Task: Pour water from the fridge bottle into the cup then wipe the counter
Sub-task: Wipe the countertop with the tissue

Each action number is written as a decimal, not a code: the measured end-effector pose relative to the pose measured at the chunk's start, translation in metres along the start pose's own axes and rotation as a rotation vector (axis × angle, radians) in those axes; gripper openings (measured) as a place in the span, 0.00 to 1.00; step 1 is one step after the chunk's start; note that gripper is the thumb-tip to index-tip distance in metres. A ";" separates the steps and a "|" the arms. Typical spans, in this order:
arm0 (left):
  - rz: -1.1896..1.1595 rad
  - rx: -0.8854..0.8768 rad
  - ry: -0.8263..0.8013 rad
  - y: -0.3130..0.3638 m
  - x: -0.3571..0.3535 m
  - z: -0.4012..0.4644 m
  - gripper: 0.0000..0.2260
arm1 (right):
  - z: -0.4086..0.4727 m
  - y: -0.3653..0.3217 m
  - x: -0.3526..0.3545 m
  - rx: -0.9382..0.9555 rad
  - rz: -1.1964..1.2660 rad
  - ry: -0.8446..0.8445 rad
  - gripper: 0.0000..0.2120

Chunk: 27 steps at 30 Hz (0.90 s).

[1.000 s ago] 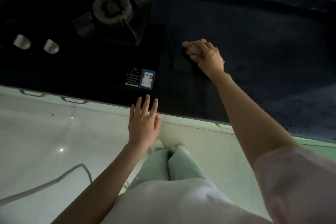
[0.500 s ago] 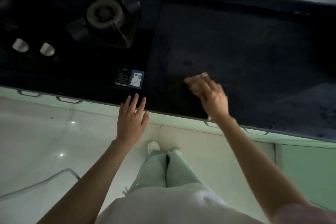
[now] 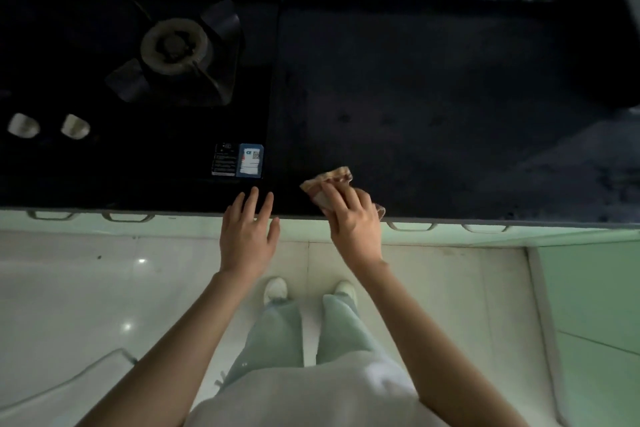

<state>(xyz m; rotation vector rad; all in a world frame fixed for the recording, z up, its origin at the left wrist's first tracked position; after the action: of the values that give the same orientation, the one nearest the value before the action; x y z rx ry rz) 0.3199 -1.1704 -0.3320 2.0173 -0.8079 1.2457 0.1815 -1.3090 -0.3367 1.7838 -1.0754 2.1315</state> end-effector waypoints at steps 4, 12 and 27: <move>0.031 -0.063 0.008 -0.008 0.003 0.001 0.20 | 0.011 0.030 0.017 -0.046 -0.051 -0.007 0.19; 0.103 -0.219 0.006 -0.055 0.002 -0.009 0.20 | 0.031 0.105 0.061 -0.675 -0.002 0.100 0.19; 0.111 -0.324 0.052 -0.074 -0.006 -0.006 0.21 | 0.119 -0.062 -0.031 -0.247 0.037 -0.036 0.20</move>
<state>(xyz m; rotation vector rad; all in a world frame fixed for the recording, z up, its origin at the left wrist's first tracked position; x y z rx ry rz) 0.3711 -1.1189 -0.3489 1.6944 -1.0361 1.1389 0.3183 -1.3267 -0.3356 1.7055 -1.3252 1.8953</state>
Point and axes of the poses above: each hand's wrist, its own z-axis towards the middle knuckle, its own x-axis out of the back of the hand, y = z × x, the point moved 2 cm from there along z, towards the middle knuckle, and after that the axes turned 14 degrees about -y, right-handed, at the moved point
